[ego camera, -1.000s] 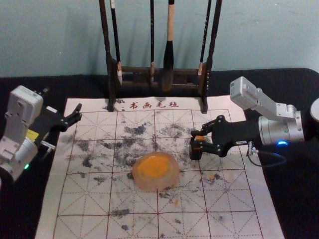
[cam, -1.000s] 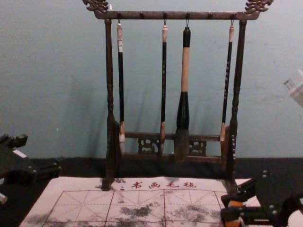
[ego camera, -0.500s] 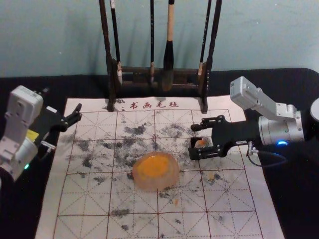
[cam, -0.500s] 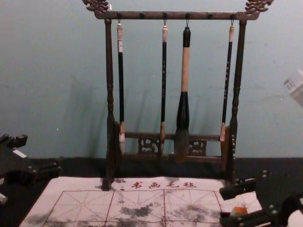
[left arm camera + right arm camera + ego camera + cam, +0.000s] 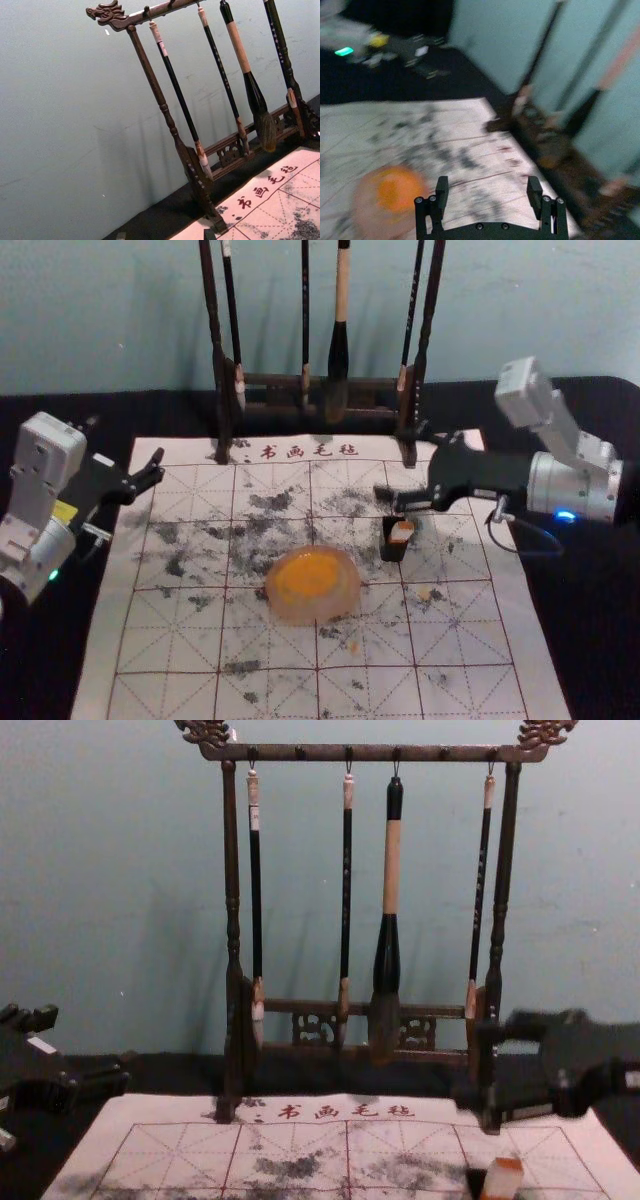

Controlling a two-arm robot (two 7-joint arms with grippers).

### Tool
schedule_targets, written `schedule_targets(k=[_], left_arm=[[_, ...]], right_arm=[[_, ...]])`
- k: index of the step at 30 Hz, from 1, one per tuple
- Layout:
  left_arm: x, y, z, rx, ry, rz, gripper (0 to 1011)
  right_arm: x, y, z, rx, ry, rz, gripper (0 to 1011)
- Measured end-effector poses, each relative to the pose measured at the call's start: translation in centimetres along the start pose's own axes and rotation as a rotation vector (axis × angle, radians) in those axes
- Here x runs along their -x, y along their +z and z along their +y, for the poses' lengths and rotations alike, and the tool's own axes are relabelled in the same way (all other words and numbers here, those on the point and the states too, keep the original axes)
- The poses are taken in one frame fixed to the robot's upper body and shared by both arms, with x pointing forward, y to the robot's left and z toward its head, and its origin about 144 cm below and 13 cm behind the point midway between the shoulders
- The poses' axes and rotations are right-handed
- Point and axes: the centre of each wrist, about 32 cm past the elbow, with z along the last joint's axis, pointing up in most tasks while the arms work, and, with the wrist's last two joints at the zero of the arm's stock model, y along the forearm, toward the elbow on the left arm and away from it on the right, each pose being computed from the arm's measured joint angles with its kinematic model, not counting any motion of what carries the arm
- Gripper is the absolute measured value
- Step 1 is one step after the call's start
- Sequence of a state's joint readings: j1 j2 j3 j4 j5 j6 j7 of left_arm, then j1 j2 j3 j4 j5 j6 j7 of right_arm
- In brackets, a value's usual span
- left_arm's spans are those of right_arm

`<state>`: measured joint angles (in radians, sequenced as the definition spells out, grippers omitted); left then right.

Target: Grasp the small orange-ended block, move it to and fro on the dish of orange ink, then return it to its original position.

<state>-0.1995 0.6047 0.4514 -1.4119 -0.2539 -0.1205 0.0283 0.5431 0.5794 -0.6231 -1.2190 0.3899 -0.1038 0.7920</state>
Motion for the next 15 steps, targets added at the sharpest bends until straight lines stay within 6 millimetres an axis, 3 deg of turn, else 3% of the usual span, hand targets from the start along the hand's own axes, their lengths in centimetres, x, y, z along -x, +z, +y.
schedule_targets(k=[8, 15], left_arm=[[0.0, 0.0, 0.0, 0.000, 0.000, 0.000, 1001], [0.0, 0.0, 0.0, 0.000, 0.000, 0.000, 1001]], right_arm=[[4.4, -2.5, -1.1, -0.068, -0.363, 0.039, 1000], [7.7, -5.0, -1.4, -0.073, -0.493, 0.053, 1000]])
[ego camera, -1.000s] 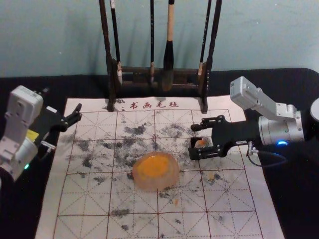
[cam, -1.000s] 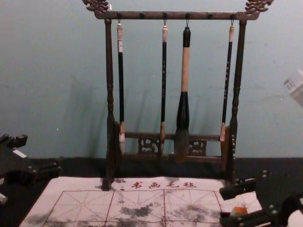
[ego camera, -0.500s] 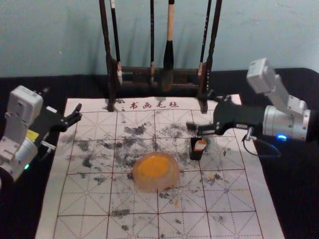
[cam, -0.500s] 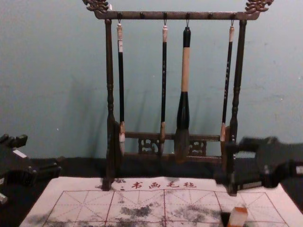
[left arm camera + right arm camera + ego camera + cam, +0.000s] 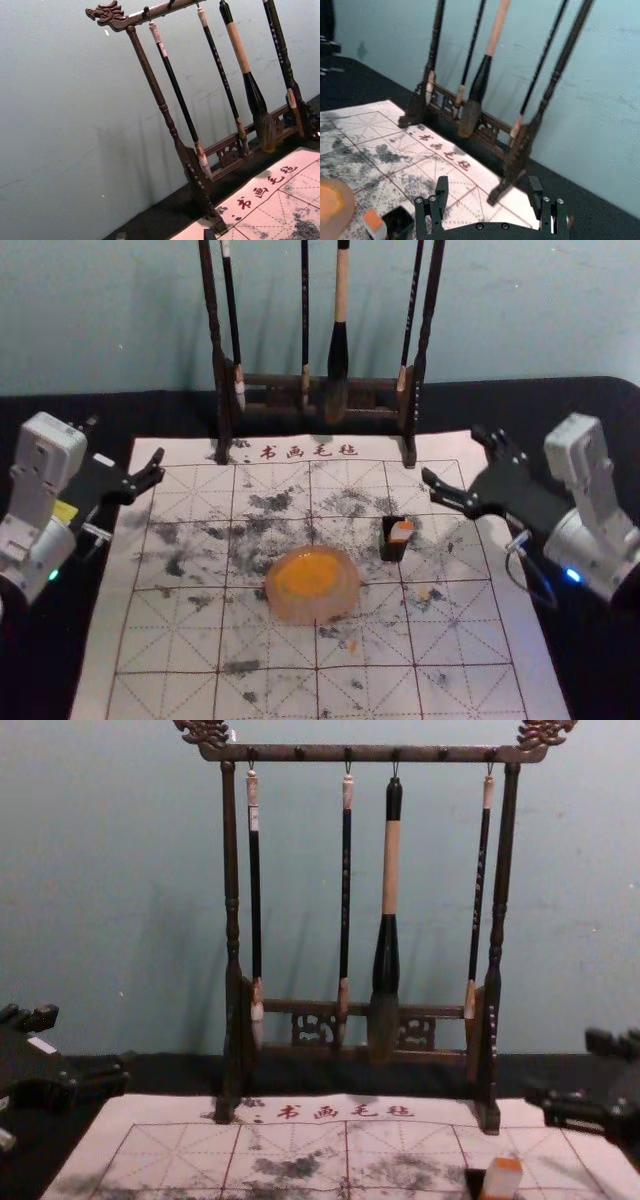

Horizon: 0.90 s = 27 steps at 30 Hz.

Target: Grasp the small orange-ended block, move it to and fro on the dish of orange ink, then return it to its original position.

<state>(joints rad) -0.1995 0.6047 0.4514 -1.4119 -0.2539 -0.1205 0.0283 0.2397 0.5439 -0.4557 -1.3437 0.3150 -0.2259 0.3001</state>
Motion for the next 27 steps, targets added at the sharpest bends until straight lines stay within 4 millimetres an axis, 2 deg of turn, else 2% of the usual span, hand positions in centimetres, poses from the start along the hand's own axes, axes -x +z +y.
schedule_targets(k=[3, 9, 27], left_arm=[[0.0, 0.0, 0.0, 0.000, 0.000, 0.000, 1001], [0.0, 0.0, 0.0, 0.000, 0.000, 0.000, 1002], [0.0, 0.0, 0.0, 0.000, 0.000, 0.000, 1001]], right_arm=[[1.5, -1.4, -0.6, 0.000, -0.056, 0.025, 1000], [2.7, -2.8, -0.8, -0.002, -0.110, 0.062, 1000], [2.5, -2.6, -0.8, -0.001, -0.099, 0.053, 1002]])
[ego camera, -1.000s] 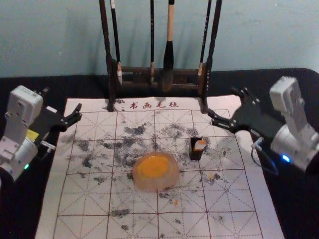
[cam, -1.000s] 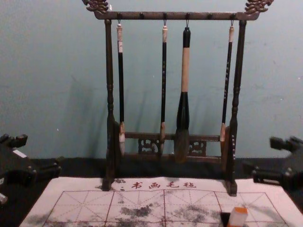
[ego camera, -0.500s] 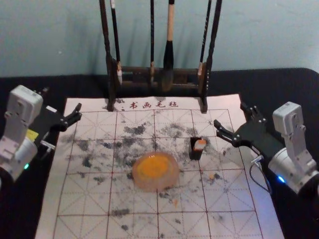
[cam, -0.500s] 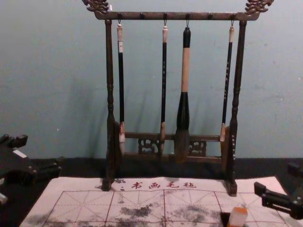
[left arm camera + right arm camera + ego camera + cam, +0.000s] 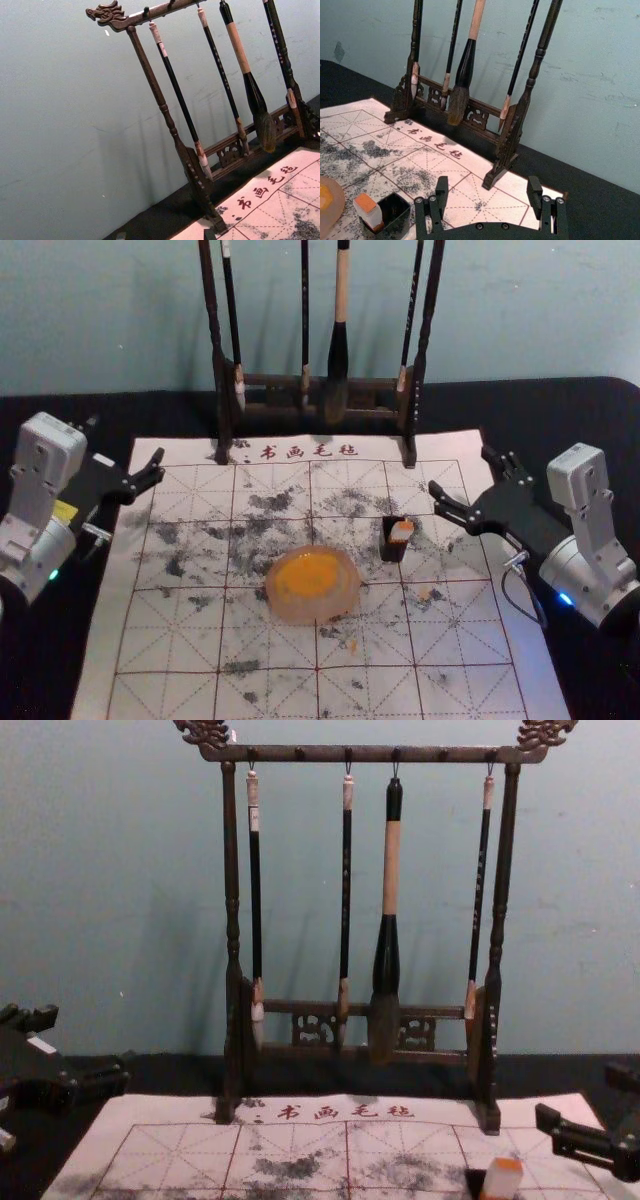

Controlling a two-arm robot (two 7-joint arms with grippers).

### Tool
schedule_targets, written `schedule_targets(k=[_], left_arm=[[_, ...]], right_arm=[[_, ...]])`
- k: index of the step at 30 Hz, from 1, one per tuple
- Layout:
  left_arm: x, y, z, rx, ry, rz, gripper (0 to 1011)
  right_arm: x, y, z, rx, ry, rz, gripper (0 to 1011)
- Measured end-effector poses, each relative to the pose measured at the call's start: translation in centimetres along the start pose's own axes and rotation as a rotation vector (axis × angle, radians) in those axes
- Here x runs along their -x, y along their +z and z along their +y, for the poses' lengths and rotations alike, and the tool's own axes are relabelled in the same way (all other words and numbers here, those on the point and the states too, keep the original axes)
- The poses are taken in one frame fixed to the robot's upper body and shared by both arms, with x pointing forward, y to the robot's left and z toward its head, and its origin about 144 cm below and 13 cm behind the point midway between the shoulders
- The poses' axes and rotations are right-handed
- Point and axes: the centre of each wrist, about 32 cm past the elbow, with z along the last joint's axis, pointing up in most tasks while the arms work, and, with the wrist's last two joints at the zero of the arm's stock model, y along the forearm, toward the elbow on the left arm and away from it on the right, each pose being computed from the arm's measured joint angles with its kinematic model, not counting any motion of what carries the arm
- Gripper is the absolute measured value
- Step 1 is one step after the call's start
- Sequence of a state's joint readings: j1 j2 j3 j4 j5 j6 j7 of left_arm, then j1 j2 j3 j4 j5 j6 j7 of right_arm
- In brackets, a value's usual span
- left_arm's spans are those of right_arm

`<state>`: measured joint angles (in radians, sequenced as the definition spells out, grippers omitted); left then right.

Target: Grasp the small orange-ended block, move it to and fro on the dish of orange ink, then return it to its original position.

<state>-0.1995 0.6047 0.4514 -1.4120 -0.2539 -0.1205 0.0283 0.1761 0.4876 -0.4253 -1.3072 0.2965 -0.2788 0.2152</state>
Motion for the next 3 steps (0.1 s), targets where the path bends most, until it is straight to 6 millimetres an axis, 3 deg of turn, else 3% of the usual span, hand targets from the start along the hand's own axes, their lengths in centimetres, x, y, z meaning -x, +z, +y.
schedule_targets(k=[3], left_arm=[[0.00, 0.00, 0.00, 0.000, 0.000, 0.000, 1001]], right_arm=[[-0.01, 0.02, 0.00, 0.000, 0.001, 0.000, 1000]])
